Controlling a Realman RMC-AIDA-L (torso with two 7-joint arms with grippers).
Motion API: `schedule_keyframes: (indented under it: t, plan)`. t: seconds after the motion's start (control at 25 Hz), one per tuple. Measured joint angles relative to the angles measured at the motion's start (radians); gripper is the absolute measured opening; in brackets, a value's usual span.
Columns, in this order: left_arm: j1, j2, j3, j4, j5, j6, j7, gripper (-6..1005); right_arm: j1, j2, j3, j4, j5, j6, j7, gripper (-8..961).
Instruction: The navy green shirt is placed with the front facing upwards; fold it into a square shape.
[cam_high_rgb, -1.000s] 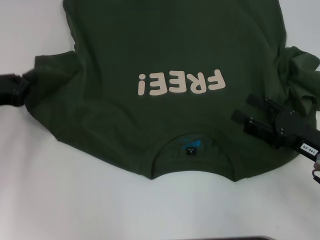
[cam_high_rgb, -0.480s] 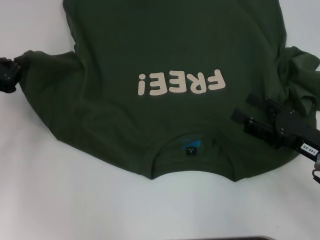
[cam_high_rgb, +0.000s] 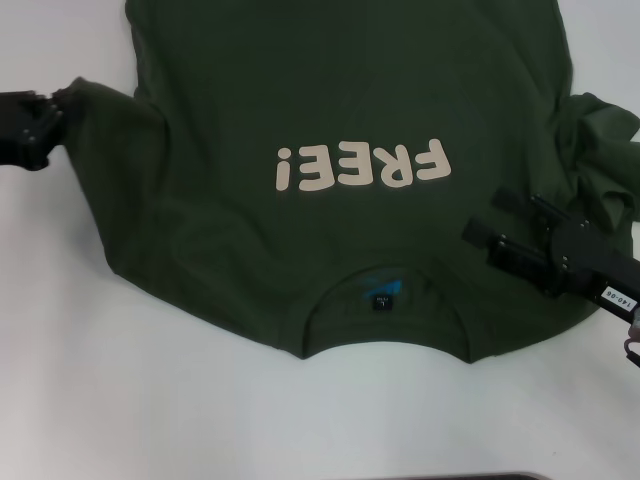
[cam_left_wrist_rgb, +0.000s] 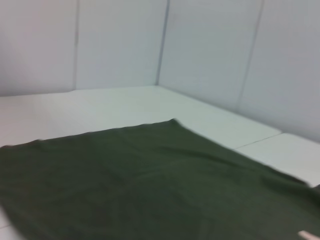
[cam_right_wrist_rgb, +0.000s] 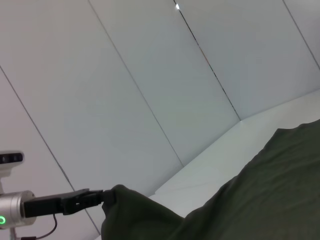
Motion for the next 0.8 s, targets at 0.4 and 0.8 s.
schedule_keyframes:
  t: [0.4,0.8]
  plan:
    - [-0.078,-0.004,0.033,-0.187,-0.018,0.004,0.043,37,0.003,0.003,-0.004,0.0,0.0,0.005,0.0,911]
    - [-0.135,-0.004,0.039,-0.371,-0.052,-0.039,0.118,47,0.005,0.003,-0.008,0.01,-0.002,0.009,0.0,912]
